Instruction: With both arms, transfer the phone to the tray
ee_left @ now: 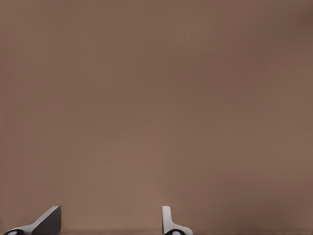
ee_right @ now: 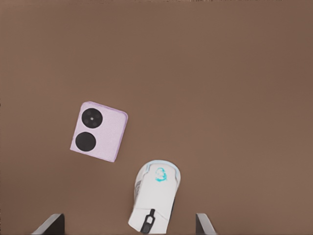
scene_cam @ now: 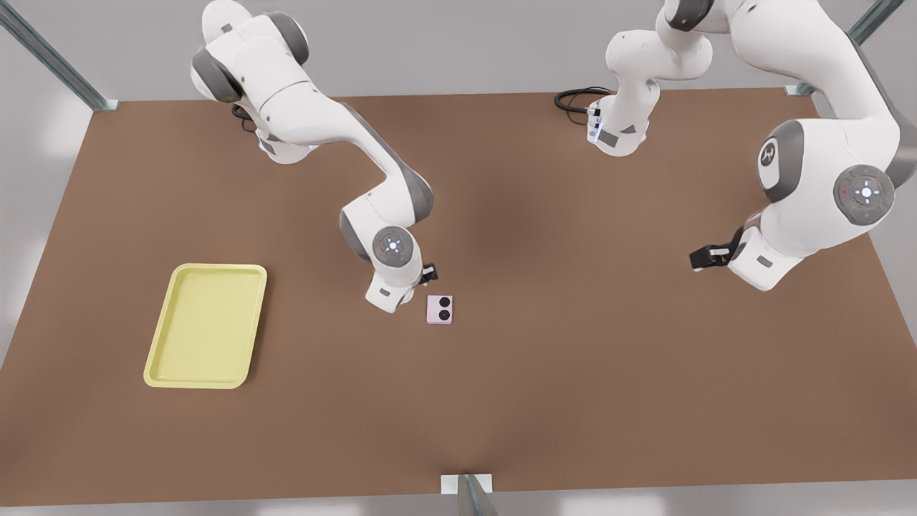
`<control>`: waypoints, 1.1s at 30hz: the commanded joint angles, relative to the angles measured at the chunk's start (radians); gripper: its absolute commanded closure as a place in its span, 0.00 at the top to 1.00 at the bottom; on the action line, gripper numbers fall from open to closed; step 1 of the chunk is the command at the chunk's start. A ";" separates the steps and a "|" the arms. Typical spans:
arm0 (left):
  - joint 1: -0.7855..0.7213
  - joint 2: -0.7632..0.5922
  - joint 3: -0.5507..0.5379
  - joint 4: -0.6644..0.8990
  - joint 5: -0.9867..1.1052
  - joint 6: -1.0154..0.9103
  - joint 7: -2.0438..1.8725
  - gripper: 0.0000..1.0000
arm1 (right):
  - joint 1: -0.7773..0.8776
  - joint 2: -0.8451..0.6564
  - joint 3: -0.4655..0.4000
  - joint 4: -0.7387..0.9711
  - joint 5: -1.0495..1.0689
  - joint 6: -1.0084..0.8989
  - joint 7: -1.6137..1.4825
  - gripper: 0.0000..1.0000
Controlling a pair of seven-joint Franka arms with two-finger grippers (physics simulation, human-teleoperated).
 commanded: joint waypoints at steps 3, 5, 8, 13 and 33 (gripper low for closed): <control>-0.002 0.009 0.003 0.001 -0.008 -0.010 0.212 1.00 | 0.011 0.077 0.003 0.044 0.001 0.204 0.400 1.00; -0.002 0.012 0.003 0.001 -0.008 -0.009 0.212 1.00 | 0.012 0.142 0.005 0.059 0.001 0.251 0.403 1.00; -0.002 0.020 0.003 0.001 -0.006 -0.009 0.212 1.00 | 0.009 0.229 0.037 0.101 -0.009 0.314 0.399 1.00; -0.002 0.027 0.003 0.001 -0.008 -0.007 0.210 1.00 | 0.012 0.263 0.038 0.122 -0.009 0.345 0.396 1.00; -0.003 0.035 0.003 0.001 -0.015 -0.015 0.199 1.00 | 0.041 0.247 0.029 0.079 -0.034 0.271 0.339 1.00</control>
